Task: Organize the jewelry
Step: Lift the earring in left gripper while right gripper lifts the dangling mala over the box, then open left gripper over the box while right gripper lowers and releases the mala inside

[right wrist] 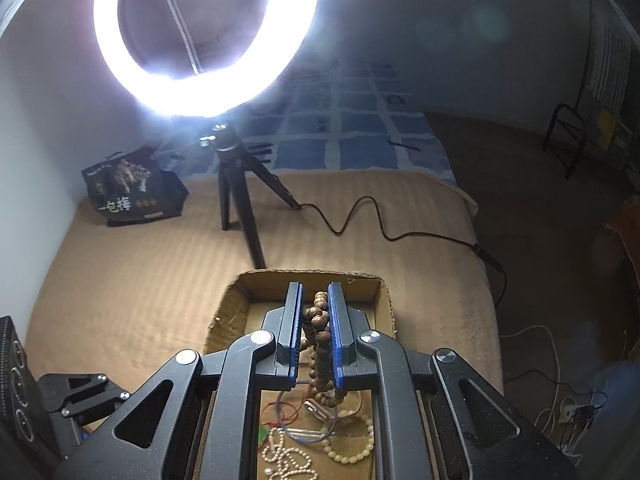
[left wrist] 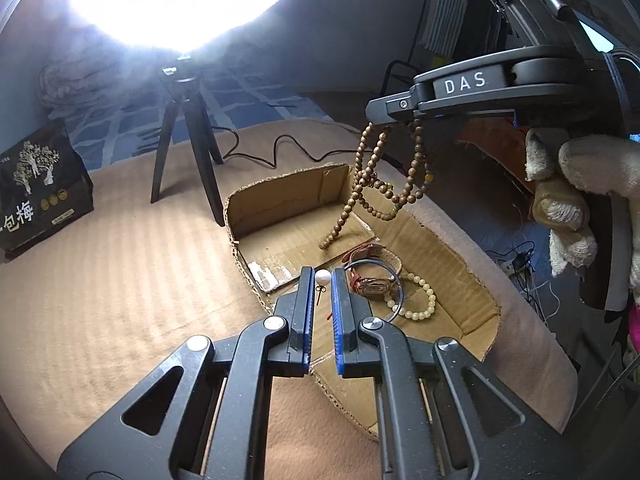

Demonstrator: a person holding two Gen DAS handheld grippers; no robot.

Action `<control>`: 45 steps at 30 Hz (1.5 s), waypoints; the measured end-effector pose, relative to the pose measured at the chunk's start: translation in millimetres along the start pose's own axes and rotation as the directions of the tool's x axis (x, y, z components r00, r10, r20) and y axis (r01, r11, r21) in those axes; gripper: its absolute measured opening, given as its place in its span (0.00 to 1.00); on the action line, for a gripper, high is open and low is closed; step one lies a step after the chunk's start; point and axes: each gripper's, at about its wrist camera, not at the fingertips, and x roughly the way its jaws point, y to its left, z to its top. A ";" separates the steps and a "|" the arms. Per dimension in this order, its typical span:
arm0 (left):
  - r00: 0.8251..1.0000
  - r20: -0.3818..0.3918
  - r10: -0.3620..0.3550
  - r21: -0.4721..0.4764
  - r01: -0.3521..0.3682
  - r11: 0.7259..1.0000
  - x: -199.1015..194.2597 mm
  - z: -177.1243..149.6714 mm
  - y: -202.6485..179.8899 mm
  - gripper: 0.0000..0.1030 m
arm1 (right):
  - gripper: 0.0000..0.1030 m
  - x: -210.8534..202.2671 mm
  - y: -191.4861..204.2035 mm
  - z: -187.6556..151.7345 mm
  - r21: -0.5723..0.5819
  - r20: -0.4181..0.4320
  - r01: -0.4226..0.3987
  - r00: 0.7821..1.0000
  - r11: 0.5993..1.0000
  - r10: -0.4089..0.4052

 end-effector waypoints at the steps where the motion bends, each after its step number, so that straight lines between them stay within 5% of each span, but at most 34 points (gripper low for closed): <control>1: 1.000 -0.003 -0.001 -0.005 0.001 1.000 2.2 0.0 0.2 0.06 | 0.11 3.6 -2.0 -0.6 0.005 -0.006 -0.003 1.000 1.000 0.003; 19: 1.000 -0.010 0.000 -0.003 0.000 1.000 8.8 -0.1 -3.9 0.06 | 0.11 20.3 -11.1 -8.7 0.049 -0.032 -0.032 0.999 0.998 0.034; 21: 1.000 -0.009 0.003 -0.007 -0.004 1.000 7.8 0.0 -4.1 0.06 | 0.25 19.5 -11.9 -9.0 0.051 -0.031 -0.032 0.999 0.998 0.034; 22: 1.000 -0.010 0.006 -0.007 -0.006 1.000 7.5 0.2 -4.2 0.08 | 0.40 18.9 -11.5 -9.0 0.049 -0.030 -0.026 0.999 0.998 0.028; 23: 1.000 -0.010 0.008 -0.007 -0.008 1.000 7.1 0.0 -3.9 0.19 | 0.48 17.8 -10.9 -9.1 0.046 -0.025 -0.023 0.999 0.999 0.024; 25: 1.000 -0.001 0.014 -0.011 -0.014 1.000 5.0 -0.6 -3.5 0.41 | 0.49 15.6 -9.9 -9.3 0.042 -0.020 -0.020 1.000 0.999 0.021; 29: 1.000 0.009 0.018 -0.018 -0.018 1.000 0.8 -1.1 -3.1 0.44 | 0.64 15.5 -8.1 -10.5 0.036 -0.031 0.020 0.999 0.999 -0.019; 45: 0.999 0.036 0.038 0.000 -0.038 0.999 -33.4 -5.7 -9.7 0.44 | 0.65 -15.4 11.6 -17.5 0.033 -0.012 0.021 1.000 0.999 -0.021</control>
